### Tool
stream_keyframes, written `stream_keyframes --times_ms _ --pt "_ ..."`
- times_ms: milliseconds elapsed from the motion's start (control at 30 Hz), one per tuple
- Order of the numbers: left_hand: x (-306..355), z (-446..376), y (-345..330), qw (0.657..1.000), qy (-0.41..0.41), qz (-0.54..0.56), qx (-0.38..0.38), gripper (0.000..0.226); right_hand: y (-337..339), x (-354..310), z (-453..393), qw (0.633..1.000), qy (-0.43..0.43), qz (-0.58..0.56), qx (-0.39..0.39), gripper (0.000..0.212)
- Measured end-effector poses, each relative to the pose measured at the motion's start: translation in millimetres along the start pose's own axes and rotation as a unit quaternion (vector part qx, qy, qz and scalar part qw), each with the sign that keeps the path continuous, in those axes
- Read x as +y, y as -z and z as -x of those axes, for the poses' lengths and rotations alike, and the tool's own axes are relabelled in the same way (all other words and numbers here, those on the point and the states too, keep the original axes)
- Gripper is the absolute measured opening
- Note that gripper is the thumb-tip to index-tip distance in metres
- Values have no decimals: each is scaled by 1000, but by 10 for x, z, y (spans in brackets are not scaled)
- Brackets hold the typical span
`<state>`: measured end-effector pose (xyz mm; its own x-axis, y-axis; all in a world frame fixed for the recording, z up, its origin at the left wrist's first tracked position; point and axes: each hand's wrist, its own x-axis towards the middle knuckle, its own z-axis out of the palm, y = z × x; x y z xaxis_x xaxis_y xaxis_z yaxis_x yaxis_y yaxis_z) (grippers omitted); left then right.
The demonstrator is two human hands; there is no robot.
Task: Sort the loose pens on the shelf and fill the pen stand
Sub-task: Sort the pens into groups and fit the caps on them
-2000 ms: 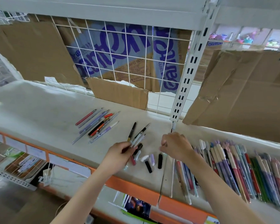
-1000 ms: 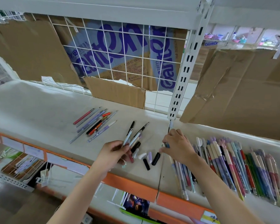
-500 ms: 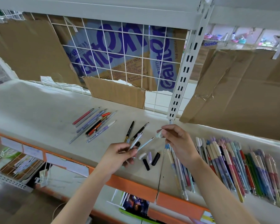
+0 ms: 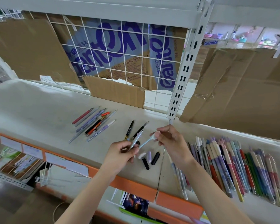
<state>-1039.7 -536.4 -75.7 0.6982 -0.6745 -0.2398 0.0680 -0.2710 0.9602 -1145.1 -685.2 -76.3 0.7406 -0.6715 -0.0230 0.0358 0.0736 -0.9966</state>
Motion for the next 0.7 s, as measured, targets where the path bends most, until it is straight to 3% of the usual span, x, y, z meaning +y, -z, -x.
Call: stream_keyframes --times_ms 100,167,300,367,500,600,700 --pt "-58 2 -138 988 -82 -122 52 16 -37 25 6 998 -23 -22 46 10" --pt "-103 9 -212 980 -116 -149 61 12 -24 19 -2 998 -37 -7 50 11" --pt "-74 -70 -239 983 -109 -147 8 17 145 -32 -105 992 -42 102 60 16" --pt "-27 -128 -212 990 -90 -111 3 19 256 -68 -153 973 -28 225 40 14" --pt "-92 -207 -107 994 -61 -88 0 23 353 -17 -212 896 -41 440 -38 21" --pt "-121 -186 -94 990 -52 -131 -9 23 375 26 -449 875 -25 482 30 19" --pt "-129 -139 -111 994 -22 -105 -23 29 378 55 -734 860 -37 503 73 22"
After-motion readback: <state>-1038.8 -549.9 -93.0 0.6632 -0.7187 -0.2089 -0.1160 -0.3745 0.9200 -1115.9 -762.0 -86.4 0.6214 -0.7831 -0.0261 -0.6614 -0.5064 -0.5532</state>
